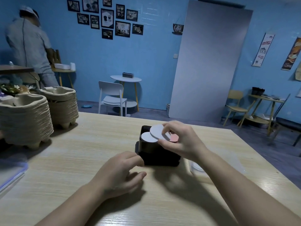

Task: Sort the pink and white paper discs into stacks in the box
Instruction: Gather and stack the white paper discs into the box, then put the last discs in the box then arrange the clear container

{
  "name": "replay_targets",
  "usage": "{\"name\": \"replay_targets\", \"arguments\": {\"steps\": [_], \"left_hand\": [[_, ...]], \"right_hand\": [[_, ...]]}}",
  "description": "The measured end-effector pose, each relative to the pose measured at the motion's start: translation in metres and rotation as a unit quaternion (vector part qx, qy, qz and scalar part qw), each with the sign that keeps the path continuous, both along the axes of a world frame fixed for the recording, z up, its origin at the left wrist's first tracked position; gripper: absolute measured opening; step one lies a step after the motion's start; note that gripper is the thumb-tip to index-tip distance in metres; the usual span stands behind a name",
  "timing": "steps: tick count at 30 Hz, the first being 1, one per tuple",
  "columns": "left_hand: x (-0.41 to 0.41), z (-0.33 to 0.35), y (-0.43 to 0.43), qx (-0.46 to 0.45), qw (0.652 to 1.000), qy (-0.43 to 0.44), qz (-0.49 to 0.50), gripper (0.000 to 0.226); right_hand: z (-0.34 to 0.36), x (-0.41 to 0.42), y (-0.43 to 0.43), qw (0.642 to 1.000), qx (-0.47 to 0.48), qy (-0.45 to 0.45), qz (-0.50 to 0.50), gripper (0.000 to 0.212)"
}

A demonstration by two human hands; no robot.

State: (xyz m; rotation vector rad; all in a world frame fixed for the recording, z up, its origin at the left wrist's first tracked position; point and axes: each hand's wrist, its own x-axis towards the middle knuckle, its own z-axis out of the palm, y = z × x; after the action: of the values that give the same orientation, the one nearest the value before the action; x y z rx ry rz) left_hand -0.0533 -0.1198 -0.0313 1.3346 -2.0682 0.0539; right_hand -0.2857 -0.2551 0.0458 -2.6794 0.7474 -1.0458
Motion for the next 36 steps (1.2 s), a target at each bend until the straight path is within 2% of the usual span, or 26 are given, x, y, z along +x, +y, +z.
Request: {"name": "replay_targets", "arguments": {"steps": [6,15,30,36], "left_hand": [[0.006,-0.007,-0.001,0.041,0.992,0.115,-0.013,0.021],[0.001,-0.01,-0.005,0.045,0.992,0.112,-0.038,0.017],[0.0,-0.013,-0.003,0.051,0.994,0.094,-0.03,0.018],[-0.001,-0.011,-0.002,0.045,0.996,0.072,-0.019,0.019]], "right_hand": [[0.004,0.034,-0.04,0.99,0.098,0.077,-0.063,0.03],[-0.004,0.05,-0.052,0.979,0.077,0.172,-0.075,0.028],[0.004,0.052,-0.045,0.971,0.097,0.202,-0.084,0.029],[0.003,0.042,-0.04,0.98,0.105,0.142,-0.091,0.029]]}}
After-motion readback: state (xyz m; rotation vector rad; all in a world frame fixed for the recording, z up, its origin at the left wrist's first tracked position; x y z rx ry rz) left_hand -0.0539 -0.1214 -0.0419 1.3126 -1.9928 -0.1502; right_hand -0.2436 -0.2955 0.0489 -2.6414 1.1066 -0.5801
